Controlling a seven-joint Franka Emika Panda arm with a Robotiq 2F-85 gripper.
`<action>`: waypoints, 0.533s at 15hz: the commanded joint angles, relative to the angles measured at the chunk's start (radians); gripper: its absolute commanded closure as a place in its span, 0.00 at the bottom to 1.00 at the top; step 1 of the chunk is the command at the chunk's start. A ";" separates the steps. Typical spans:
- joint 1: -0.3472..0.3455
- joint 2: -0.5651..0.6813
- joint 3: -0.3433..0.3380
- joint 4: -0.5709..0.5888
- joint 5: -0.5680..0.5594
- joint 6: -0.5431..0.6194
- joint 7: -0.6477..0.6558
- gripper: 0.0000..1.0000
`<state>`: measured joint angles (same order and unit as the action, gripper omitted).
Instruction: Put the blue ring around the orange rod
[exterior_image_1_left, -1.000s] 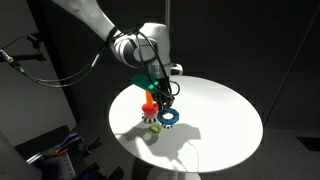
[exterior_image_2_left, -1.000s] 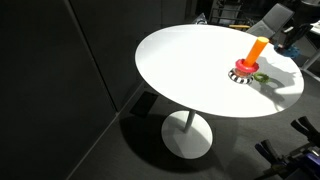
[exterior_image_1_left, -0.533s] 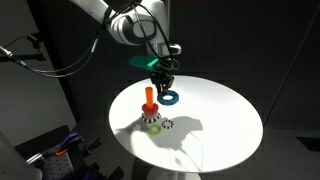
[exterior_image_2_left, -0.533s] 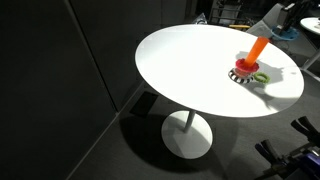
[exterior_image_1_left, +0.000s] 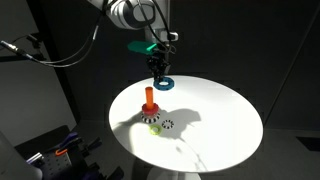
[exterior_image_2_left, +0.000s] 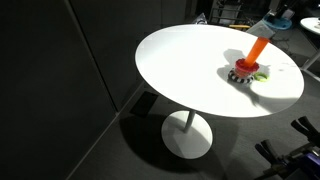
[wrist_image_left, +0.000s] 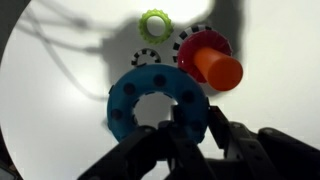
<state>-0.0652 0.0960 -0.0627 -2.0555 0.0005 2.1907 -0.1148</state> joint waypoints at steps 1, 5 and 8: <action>0.009 0.000 0.016 0.057 0.033 -0.068 0.011 0.90; 0.027 0.005 0.028 0.073 0.017 -0.084 0.030 0.90; 0.037 0.005 0.035 0.071 -0.002 -0.091 0.047 0.90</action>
<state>-0.0355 0.0963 -0.0337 -2.0142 0.0194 2.1402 -0.1011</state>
